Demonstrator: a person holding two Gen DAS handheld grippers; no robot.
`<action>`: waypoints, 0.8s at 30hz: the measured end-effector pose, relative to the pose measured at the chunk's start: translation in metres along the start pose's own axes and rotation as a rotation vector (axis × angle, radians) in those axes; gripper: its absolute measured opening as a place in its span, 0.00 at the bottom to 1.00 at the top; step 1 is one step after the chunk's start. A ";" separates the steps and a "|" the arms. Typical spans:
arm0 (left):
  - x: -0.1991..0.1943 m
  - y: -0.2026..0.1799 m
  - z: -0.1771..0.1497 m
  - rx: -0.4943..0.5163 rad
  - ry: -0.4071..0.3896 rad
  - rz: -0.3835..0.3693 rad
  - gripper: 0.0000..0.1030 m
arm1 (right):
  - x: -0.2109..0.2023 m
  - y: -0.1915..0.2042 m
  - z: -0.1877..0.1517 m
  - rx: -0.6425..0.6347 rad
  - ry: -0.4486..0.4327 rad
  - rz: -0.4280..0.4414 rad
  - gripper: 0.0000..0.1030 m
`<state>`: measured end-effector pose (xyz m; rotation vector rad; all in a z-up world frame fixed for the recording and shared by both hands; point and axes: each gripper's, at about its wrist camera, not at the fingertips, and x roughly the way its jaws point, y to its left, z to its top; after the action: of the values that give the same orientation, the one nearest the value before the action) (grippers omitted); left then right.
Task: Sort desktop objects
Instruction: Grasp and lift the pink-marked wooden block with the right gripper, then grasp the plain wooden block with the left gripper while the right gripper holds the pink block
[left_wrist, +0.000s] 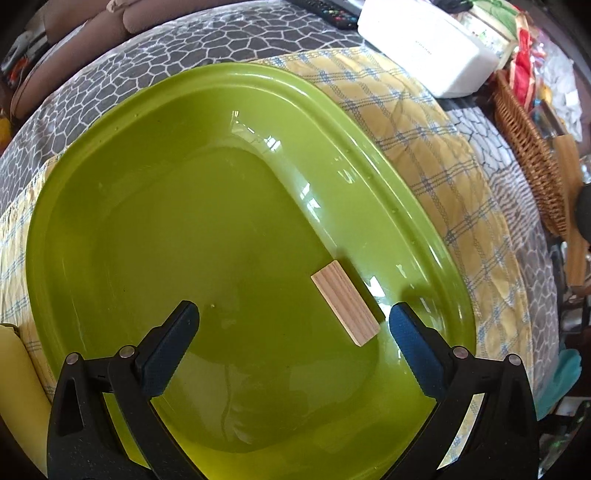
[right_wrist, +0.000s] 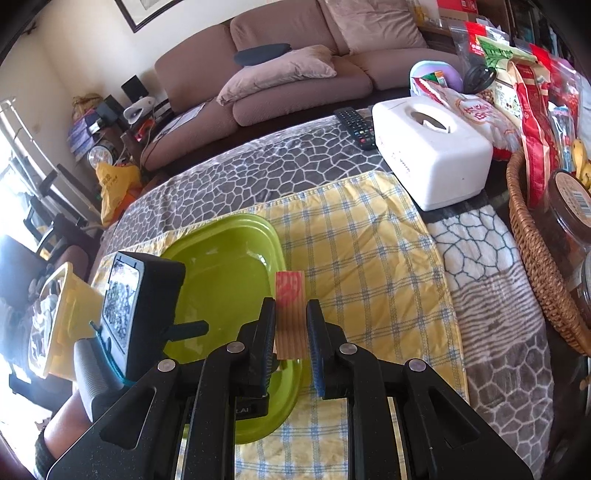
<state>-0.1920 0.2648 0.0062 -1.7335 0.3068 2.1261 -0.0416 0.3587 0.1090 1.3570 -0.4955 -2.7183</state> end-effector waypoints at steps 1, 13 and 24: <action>0.003 -0.001 0.000 0.005 0.004 0.016 1.00 | 0.000 -0.001 0.000 0.000 -0.001 -0.001 0.16; 0.003 0.030 -0.009 -0.033 -0.014 0.031 0.91 | 0.004 0.006 -0.002 -0.027 0.015 -0.003 0.16; -0.015 0.009 0.005 0.127 -0.089 -0.008 0.80 | 0.007 0.013 -0.001 -0.037 0.019 -0.003 0.16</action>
<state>-0.1972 0.2563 0.0216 -1.5620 0.4008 2.1224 -0.0458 0.3448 0.1068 1.3741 -0.4402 -2.7006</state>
